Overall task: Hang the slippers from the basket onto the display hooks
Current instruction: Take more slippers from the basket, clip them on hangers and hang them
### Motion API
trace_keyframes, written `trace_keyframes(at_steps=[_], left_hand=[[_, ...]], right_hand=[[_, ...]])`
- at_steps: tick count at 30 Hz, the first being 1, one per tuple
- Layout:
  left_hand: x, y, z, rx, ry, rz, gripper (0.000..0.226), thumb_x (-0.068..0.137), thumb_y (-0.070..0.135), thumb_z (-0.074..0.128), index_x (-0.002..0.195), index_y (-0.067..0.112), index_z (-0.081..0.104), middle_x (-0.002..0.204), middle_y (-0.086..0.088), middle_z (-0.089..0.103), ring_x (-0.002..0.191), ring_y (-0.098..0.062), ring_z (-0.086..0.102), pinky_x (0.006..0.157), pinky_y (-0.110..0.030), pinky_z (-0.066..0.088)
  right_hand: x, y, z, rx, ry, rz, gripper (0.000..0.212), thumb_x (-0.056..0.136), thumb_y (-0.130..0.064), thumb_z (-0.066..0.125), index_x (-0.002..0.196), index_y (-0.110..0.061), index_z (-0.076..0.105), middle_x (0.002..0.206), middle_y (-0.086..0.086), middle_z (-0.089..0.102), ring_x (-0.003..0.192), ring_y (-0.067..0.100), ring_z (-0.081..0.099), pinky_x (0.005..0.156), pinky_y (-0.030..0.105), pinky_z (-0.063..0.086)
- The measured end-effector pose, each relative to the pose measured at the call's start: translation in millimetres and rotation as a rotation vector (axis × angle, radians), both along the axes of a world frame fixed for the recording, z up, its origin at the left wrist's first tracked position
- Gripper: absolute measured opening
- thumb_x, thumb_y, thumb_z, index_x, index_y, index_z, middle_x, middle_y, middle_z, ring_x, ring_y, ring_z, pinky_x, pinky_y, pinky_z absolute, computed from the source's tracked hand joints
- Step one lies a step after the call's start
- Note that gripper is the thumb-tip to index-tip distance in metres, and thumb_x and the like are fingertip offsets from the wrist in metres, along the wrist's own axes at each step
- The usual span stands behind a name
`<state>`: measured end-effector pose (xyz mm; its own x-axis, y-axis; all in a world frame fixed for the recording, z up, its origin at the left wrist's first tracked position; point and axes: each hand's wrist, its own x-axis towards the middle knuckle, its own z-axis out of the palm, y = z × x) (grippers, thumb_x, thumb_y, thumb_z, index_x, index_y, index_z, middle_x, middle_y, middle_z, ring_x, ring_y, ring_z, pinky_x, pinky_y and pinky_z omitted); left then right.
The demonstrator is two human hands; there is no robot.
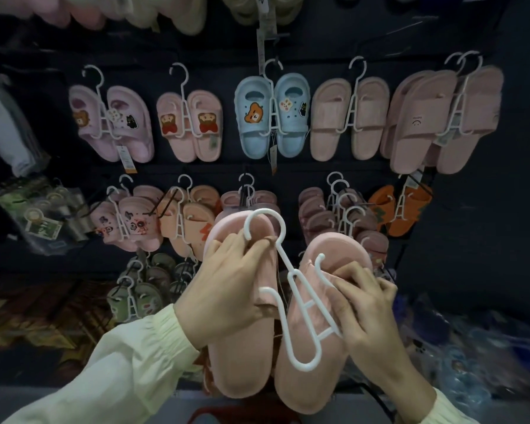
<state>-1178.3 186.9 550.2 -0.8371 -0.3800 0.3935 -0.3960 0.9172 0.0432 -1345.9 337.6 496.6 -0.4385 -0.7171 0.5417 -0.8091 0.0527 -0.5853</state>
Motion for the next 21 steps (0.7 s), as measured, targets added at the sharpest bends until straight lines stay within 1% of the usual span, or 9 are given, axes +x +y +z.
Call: trace_keyframes(at_steps=[2, 5, 6, 8, 11, 14, 16, 19, 21], left_hand=[[3, -4, 3, 0.019, -0.025, 0.015, 0.103, 0.060, 0.065, 0.075, 0.143, 0.015, 0.040, 0.116, 0.001, 0.045, 0.104, -0.020, 0.042, 0.096, -0.038, 0.039], [6, -11, 9, 0.110, -0.002, 0.003, 0.107, 0.058, 0.060, 0.083, 0.146, 0.015, 0.040, 0.111, 0.004, 0.039, 0.102, -0.017, 0.038, 0.096, -0.037, 0.042], [7, -12, 12, 0.162, 0.020, -0.006, 0.111, 0.058, 0.058, 0.083, 0.149, 0.016, 0.036, 0.113, 0.004, 0.039, 0.105, -0.017, 0.038, 0.098, -0.035, 0.041], [9, -13, 14, 0.256, 0.048, -0.015, 0.124, 0.058, 0.057, 0.085, 0.155, 0.013, 0.022, 0.124, 0.004, 0.038, 0.118, -0.014, 0.036, 0.106, -0.027, 0.034], [10, -12, 14, 0.306, 0.073, -0.024, 0.137, 0.058, 0.055, 0.086, 0.158, 0.009, 0.007, 0.140, 0.004, 0.032, 0.131, -0.009, 0.031, 0.112, -0.020, 0.023], [10, -9, 12, 0.290, 0.074, -0.067, 0.132, 0.065, 0.048, 0.086, 0.158, 0.010, 0.001, 0.143, 0.003, 0.031, 0.136, -0.013, 0.031, 0.116, -0.022, 0.023], [11, -5, 11, 0.286, 0.070, -0.084, 0.127, 0.071, 0.034, 0.084, 0.158, 0.011, -0.005, 0.142, 0.003, 0.029, 0.136, -0.014, 0.030, 0.114, -0.013, 0.018], [12, 5, 11, 0.322, 0.044, -0.123, 0.125, 0.075, 0.021, 0.079, 0.156, 0.015, -0.016, 0.142, 0.015, 0.019, 0.139, -0.001, 0.016, 0.109, -0.001, 0.008], [11, 11, 9, 0.343, 0.016, -0.151, 0.125, 0.076, 0.021, 0.078, 0.154, 0.016, -0.020, 0.142, 0.019, 0.015, 0.140, 0.006, 0.007, 0.109, -0.001, 0.005]], right_hand=[[0, 1, -7, 0.006, -0.014, -0.007, 0.035, 0.098, -0.037, 0.035, 0.084, -0.032, 0.066, 0.094, -0.017, 0.052, 0.099, 0.011, 0.053, 0.090, 0.036, 0.025], [0, 2, -16, 0.018, -0.015, -0.026, 0.035, 0.099, -0.036, 0.034, 0.084, -0.033, 0.065, 0.094, -0.017, 0.052, 0.099, 0.009, 0.053, 0.089, 0.036, 0.025], [1, 3, -19, 0.025, -0.015, -0.033, 0.035, 0.099, -0.036, 0.033, 0.085, -0.034, 0.065, 0.094, -0.017, 0.052, 0.099, 0.009, 0.053, 0.089, 0.036, 0.025], [2, 3, -24, 0.042, 0.004, -0.046, 0.034, 0.099, -0.035, 0.033, 0.088, -0.035, 0.065, 0.095, -0.018, 0.052, 0.097, 0.008, 0.052, 0.088, 0.035, 0.025], [5, 2, -28, 0.050, 0.043, -0.079, 0.033, 0.099, -0.035, 0.033, 0.090, -0.036, 0.064, 0.095, -0.020, 0.049, 0.096, 0.005, 0.050, 0.087, 0.032, 0.023], [7, 2, -28, 0.066, 0.083, -0.129, 0.033, 0.100, -0.035, 0.032, 0.087, -0.034, 0.062, 0.093, -0.020, 0.046, 0.092, 0.005, 0.048, 0.084, 0.030, 0.020], [8, 1, -27, 0.072, 0.112, -0.162, 0.034, 0.099, -0.035, 0.032, 0.085, -0.032, 0.062, 0.093, -0.019, 0.046, 0.091, 0.007, 0.047, 0.082, 0.031, 0.018], [9, -2, -23, 0.059, 0.093, -0.196, 0.034, 0.099, -0.035, 0.031, 0.086, -0.031, 0.063, 0.093, -0.018, 0.047, 0.089, 0.009, 0.047, 0.082, 0.030, 0.018], [8, -6, -19, 0.038, 0.082, -0.211, 0.032, 0.098, -0.034, 0.032, 0.088, -0.032, 0.063, 0.093, -0.017, 0.048, 0.089, 0.009, 0.047, 0.081, 0.031, 0.018]])
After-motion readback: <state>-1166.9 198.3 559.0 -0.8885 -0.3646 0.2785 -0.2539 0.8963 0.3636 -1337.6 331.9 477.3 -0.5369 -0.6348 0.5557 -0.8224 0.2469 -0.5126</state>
